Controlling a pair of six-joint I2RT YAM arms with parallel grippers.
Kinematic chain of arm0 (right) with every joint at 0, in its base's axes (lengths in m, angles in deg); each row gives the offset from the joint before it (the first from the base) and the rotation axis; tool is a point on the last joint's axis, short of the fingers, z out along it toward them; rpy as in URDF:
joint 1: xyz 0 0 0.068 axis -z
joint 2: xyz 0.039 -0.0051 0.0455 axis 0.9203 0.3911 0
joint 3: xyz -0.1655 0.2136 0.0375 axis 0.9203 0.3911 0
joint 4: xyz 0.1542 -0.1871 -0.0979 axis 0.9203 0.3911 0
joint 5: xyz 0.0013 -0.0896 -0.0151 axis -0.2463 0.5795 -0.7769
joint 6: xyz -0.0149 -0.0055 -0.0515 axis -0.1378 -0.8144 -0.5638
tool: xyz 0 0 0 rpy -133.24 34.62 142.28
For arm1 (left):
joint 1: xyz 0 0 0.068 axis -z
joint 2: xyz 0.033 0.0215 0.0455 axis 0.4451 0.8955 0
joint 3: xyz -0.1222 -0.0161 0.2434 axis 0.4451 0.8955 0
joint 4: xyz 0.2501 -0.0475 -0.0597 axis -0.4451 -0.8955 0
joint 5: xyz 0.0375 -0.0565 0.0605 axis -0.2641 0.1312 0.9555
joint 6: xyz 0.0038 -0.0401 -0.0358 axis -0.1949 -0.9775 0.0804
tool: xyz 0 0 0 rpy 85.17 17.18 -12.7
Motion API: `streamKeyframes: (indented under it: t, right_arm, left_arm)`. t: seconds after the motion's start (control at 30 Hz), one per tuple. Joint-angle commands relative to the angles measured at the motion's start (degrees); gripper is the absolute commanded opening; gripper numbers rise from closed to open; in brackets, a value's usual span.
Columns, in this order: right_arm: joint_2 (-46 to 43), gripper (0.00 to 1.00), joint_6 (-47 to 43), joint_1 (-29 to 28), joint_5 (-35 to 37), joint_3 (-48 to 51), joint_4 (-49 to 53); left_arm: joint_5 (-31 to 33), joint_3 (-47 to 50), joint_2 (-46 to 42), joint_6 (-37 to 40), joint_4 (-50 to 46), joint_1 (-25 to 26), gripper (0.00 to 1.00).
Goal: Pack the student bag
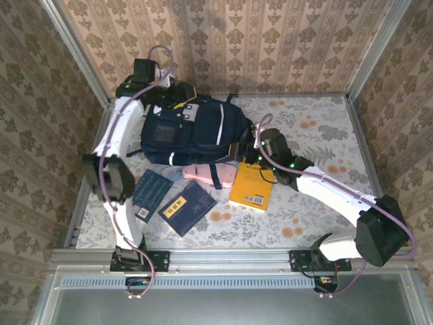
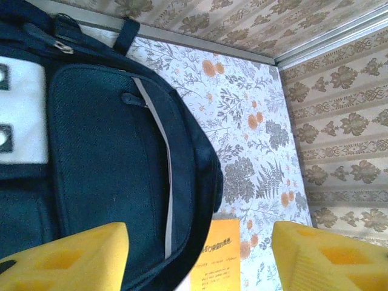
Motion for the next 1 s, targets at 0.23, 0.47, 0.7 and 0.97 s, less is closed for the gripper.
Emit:
streamKeyframes:
  t: [0.23,0.47,0.7,0.97]
  right_arm:
    - [8.81,0.74,-13.57,-6.28,-2.12,-3.17,10.77]
    - [19.41,0.82,-11.07,-1.79,-3.87,-8.66,9.97]
    - [28.93,0.86,-10.14,1.43,-10.08,-16.35,8.73]
    - [33.81,0.85,-9.88,1.04,-23.59,-19.86,9.52]
  left_arm:
    - [7.62,40.53,-29.80,-6.44,10.15,0.05,0.69]
    - [6.98,60.05,-33.92,-13.73,21.48,4.14,0.70]
    - [10.94,69.24,-36.36,-17.65,27.84,6.47,0.72]
    - [13.92,74.16,-34.19,-19.30,31.81,6.17,0.73]
